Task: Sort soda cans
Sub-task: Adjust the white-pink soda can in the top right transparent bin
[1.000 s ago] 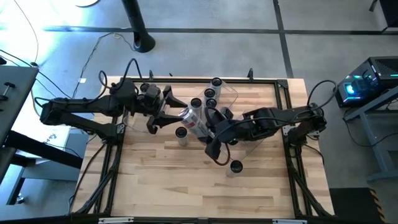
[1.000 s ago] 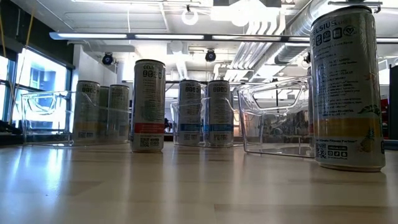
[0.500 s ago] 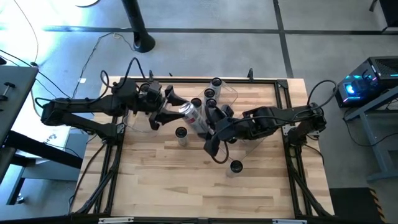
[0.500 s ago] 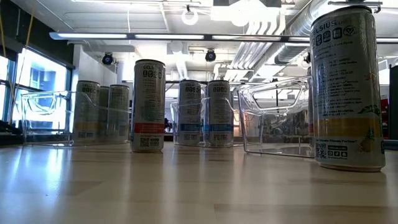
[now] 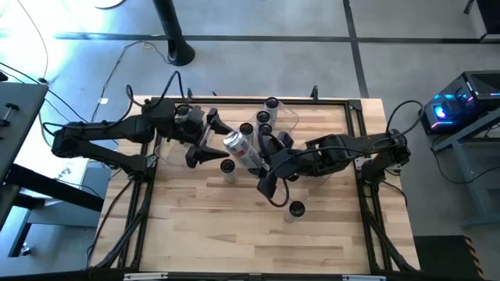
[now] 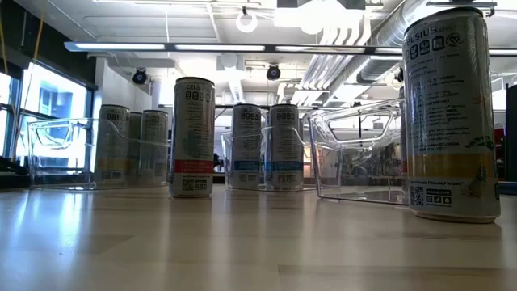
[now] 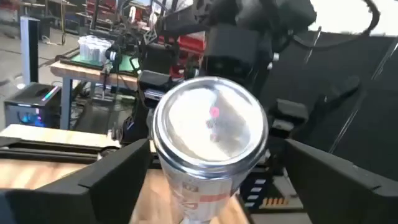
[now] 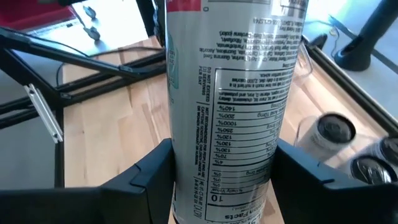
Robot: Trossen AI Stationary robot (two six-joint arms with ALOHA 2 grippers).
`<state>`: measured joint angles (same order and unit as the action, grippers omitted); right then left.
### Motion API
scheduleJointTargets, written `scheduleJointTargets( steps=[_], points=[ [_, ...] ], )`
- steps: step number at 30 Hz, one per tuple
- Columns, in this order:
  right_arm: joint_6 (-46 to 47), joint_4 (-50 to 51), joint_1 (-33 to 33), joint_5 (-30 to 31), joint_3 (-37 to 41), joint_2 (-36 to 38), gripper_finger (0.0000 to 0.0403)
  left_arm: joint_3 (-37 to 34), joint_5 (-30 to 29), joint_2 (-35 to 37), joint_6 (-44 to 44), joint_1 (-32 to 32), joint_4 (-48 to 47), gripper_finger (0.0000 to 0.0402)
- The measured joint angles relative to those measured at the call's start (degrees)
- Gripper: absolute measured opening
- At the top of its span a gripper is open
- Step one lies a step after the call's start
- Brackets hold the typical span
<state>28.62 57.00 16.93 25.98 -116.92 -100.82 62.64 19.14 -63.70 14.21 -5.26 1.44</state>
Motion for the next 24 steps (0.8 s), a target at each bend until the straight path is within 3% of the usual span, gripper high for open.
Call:
scheduleJointTargets(
  steps=[4, 10, 24],
  points=[
    [-2.1, -2.8, -0.1, -0.9, 0.0, 0.0, 0.0197, 0.7, -0.4, 0.0, -1.3, 0.2, 1.7, 0.0375],
    [-4.6, -5.7, -0.8, -0.6, 0.0, -0.1, 0.0197, 0.8, -0.4, 0.0, 3.6, 0.2, 4.8, 0.0376],
    [-9.5, -12.1, -2.5, -1.7, 0.0, -1.3, 0.0197, 0.9, -0.9, -2.6, 2.3, 0.4, 10.1, 0.0376]
  ],
)
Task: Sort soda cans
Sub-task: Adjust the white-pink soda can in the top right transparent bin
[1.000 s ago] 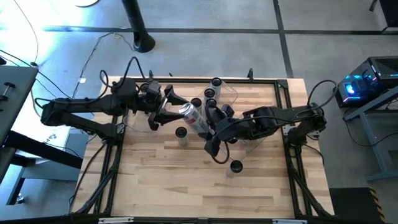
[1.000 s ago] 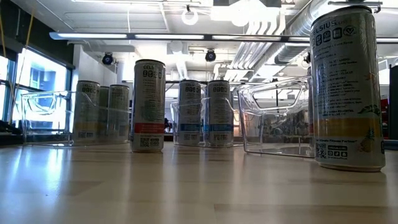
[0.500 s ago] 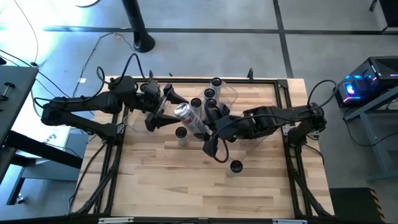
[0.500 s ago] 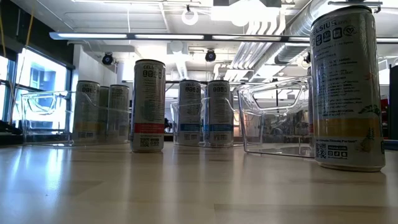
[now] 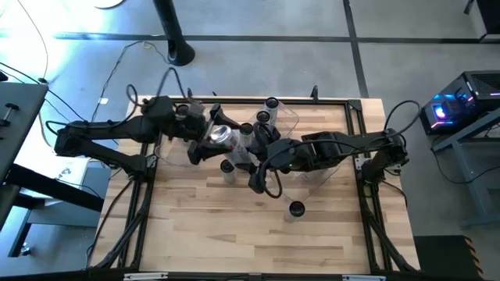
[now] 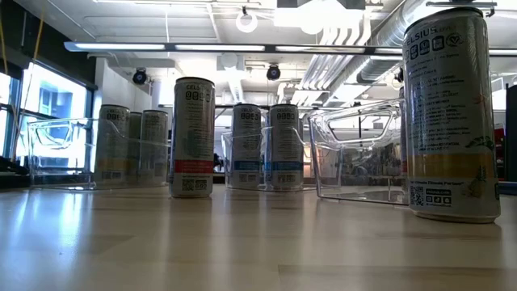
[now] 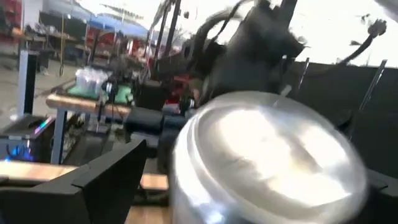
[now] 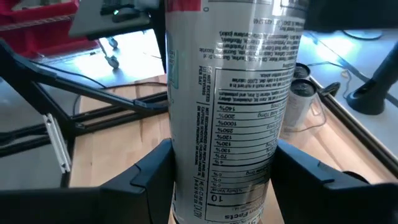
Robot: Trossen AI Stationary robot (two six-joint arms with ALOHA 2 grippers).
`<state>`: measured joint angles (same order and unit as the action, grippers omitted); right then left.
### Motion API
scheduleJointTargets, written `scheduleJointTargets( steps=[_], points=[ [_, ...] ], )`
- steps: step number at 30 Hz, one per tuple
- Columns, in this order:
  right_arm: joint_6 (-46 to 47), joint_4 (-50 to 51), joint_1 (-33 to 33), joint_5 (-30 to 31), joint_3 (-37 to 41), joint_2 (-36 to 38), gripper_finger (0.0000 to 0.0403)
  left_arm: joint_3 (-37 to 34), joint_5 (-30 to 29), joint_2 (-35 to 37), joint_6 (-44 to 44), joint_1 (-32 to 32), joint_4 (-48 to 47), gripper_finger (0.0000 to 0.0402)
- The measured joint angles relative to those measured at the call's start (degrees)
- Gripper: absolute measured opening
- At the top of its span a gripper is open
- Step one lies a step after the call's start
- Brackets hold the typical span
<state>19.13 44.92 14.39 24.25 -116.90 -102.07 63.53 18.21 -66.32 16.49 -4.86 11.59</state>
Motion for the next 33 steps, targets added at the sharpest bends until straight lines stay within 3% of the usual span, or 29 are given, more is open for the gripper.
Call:
scheduleJointTargets(
  steps=[8, 11, 16, 22, 24, 29, 33],
  points=[
    [-0.1, -0.2, -0.2, -0.3, 0.0, -0.1, 0.0197, 0.0, 0.3, -0.2, -1.2, 0.0, 1.7, 0.0371],
    [-0.4, -0.2, -0.2, -0.1, 0.0, -0.1, 0.0197, 0.0, 0.4, -0.2, -1.7, 0.0, 1.6, 0.0338],
    [-1.3, -0.5, -0.2, 0.8, 0.0, -0.1, 0.0197, 0.0, 0.7, -0.2, -3.6, 0.0, 0.2, 0.0232],
    [-0.4, 0.6, -0.5, 0.0, 0.0, -0.1, 0.0197, -0.1, 0.8, -0.2, -3.5, -0.7, 0.8, 0.0232],
    [-0.5, 1.0, -0.7, -0.6, 0.0, 0.2, 0.0225, -0.1, 1.2, 0.3, -3.6, -1.6, 0.2, 0.0232],
    [1.6, 4.7, -0.5, -0.2, -3.0, 1.1, 0.0337, -0.2, 0.3, 2.6, -2.5, -4.2, -0.8, 0.0232],
    [6.5, 8.3, -0.5, 0.9, -5.8, 1.6, 0.0371, -0.2, -1.7, 6.7, 0.3, -6.3, 0.0, 0.0232]
  ],
)
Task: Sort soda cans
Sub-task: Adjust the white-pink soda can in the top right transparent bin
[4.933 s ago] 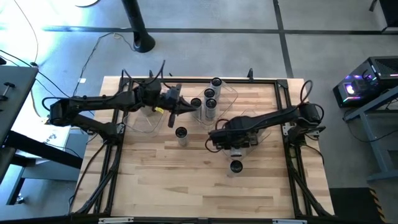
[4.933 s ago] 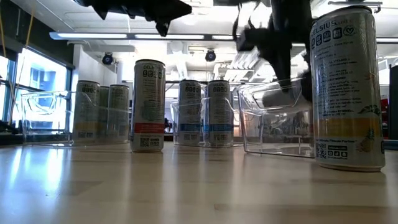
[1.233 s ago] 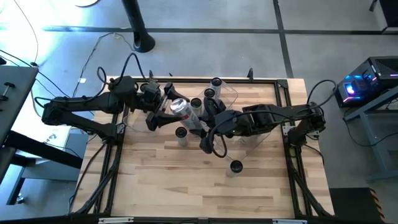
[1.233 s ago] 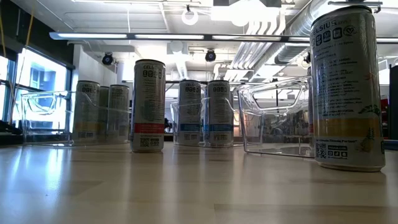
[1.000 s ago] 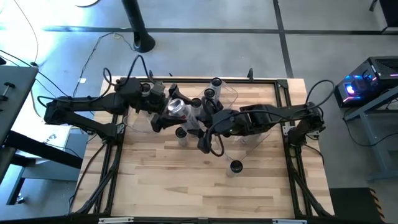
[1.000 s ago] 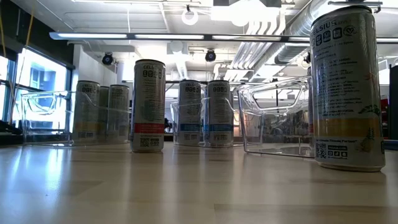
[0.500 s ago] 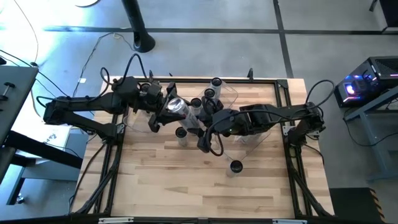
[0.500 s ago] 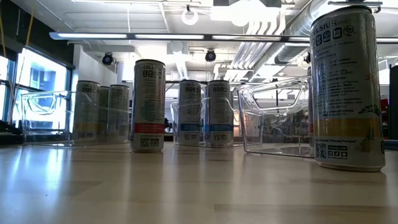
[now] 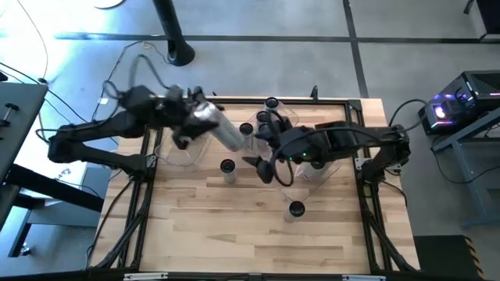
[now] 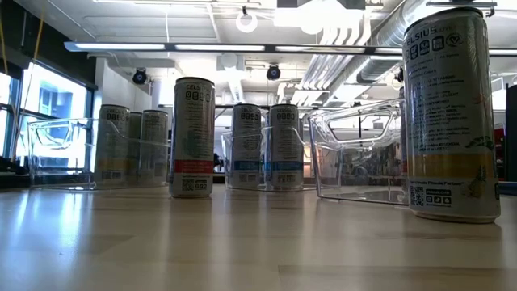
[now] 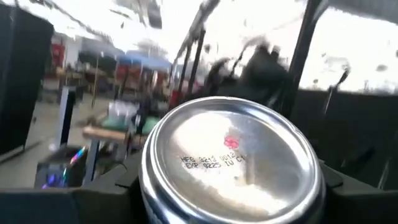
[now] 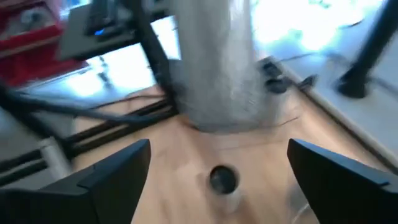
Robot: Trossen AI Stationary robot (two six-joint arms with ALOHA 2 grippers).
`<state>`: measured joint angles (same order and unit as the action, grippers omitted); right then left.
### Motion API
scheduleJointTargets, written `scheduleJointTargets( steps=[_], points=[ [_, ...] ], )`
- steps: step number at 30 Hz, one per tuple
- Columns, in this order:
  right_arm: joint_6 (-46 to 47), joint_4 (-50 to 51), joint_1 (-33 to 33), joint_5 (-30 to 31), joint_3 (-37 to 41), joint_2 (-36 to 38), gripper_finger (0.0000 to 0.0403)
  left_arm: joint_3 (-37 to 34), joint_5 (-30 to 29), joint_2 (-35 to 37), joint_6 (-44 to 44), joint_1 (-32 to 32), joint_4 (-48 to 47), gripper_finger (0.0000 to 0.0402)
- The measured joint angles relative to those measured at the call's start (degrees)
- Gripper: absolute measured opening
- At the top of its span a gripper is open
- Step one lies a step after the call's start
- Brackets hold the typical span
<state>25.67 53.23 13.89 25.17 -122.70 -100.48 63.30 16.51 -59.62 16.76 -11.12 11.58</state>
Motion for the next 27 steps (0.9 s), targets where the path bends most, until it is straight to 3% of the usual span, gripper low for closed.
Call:
scheduleJointTargets(
  steps=[5, 9, 15, 22, 27],
  points=[
    [-7.6, -5.2, 1.8, 10.2, -0.2, -0.4, 0.0375, 0.1, -8.7, 4.7, 8.3, -1.3, 6.8, 0.0232],
    [-19.7, -15.7, 1.1, 15.9, -0.3, -1.5, 0.0376, 0.2, -16.3, 6.3, 18.3, -1.4, 13.9, 0.0232],
    [-37.5, -33.5, -0.5, 16.1, -0.3, -4.0, 0.0377, 0.1, -17.5, 3.4, 26.5, -0.7, 15.4, 0.0232],
    [-40.7, -39.0, -1.8, 11.8, -0.3, -5.4, 0.0378, 0.2, -19.0, -0.3, 30.9, -0.7, 23.7, 0.0232],
    [-42.1, -40.7, -2.0, 14.3, -0.2, -5.8, 0.0378, 0.2, -19.0, -2.8, 33.0, -0.7, 26.1, 0.0232]
  ],
)
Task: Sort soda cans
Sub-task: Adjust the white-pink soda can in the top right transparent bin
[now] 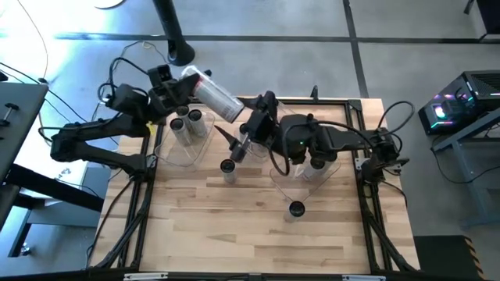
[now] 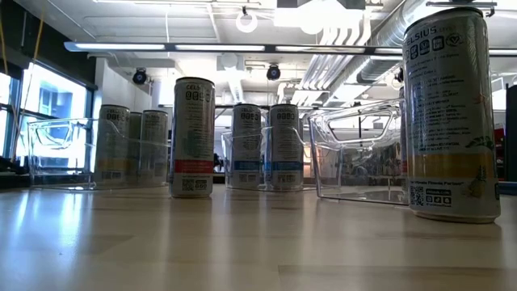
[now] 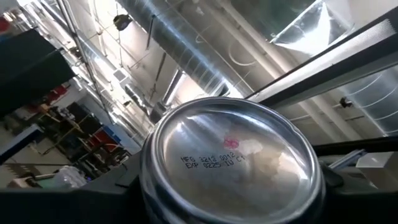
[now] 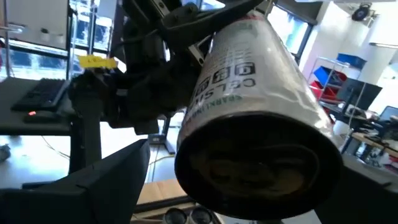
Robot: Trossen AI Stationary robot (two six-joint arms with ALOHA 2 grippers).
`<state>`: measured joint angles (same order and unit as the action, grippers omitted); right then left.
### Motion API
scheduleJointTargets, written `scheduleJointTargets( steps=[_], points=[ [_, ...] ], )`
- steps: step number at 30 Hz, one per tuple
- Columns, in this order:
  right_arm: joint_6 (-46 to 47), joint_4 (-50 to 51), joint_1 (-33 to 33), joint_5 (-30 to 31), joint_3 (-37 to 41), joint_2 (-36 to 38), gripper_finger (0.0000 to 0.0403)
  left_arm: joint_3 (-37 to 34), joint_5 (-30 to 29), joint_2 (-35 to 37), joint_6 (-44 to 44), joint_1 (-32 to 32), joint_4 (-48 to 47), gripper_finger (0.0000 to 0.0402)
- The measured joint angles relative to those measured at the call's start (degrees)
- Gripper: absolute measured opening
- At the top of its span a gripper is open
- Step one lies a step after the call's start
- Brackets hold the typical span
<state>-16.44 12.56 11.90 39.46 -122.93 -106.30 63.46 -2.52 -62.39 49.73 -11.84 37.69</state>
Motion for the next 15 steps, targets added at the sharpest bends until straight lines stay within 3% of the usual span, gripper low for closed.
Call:
scheduleJointTargets(
  steps=[15],
  points=[
    [-8.7, -5.3, 0.0, 2.0, 0.0, 0.0, 0.0378, 0.0, -1.8, -0.7, 1.1, 0.0, -0.3, 0.0232]
  ],
)
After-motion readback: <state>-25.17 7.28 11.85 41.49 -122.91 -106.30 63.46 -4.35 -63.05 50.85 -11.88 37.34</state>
